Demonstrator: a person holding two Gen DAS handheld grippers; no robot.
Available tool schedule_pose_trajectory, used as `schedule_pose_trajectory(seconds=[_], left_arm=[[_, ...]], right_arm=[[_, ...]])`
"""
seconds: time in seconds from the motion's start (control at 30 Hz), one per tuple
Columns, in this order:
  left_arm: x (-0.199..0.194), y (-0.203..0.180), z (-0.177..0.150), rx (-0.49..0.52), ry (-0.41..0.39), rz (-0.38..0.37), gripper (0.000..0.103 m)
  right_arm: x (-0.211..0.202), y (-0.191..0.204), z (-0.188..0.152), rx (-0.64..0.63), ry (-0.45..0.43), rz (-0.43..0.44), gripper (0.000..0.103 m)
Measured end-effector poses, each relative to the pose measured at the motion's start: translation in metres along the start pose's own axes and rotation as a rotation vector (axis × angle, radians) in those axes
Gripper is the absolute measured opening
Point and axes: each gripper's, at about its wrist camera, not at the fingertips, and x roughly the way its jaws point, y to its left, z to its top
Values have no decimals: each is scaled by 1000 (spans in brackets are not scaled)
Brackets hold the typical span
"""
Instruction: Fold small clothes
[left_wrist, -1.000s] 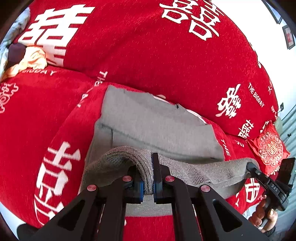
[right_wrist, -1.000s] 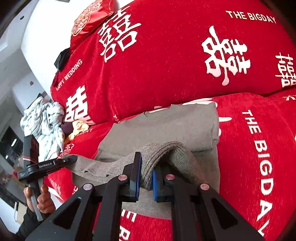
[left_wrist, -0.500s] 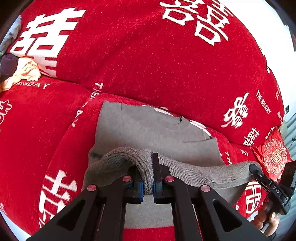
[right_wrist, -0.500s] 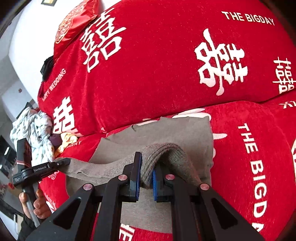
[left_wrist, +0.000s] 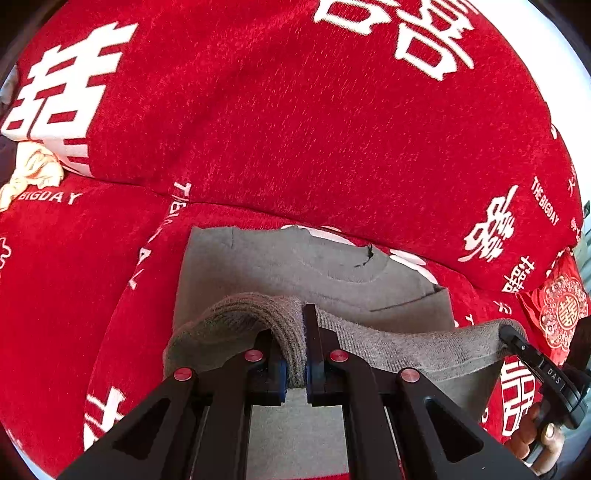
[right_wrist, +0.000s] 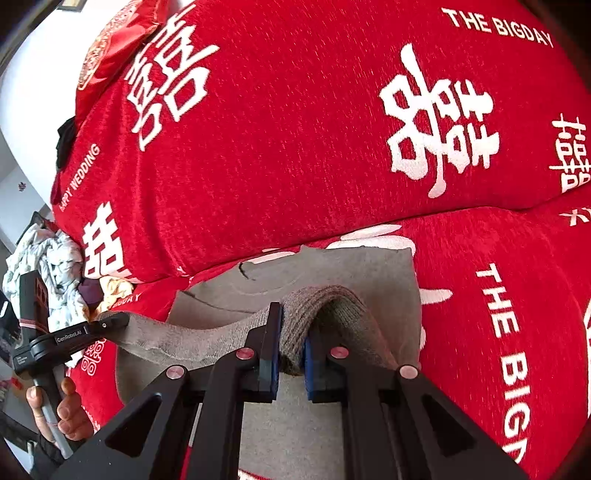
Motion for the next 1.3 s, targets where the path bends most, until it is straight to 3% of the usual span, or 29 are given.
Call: schedule_pose_trajectory(seconds=[0.43, 0.7, 1.03, 1.13, 1.2, 1.27, 1.3], left_arm=[[88, 14, 36, -59, 107, 48, 7], [130, 26, 41, -99, 174, 79, 8], [147, 48, 53, -230, 189, 20, 8], [153, 50, 57, -240, 213, 27, 8], [154, 50, 61, -239, 230, 27, 8], [151, 51, 66, -241, 236, 19, 8], [149, 52, 68, -242, 235, 13, 8]], right_arm=[[77, -32, 24, 80, 79, -47, 11], [111, -41, 29, 87, 120, -63, 11], [133, -49, 34, 133, 147, -77, 11], [143, -59, 36, 201, 176, -69, 20], [142, -66, 38, 237, 173, -73, 37], [134, -70, 40, 262, 143, -79, 64], [129, -71, 40, 263, 126, -81, 65]])
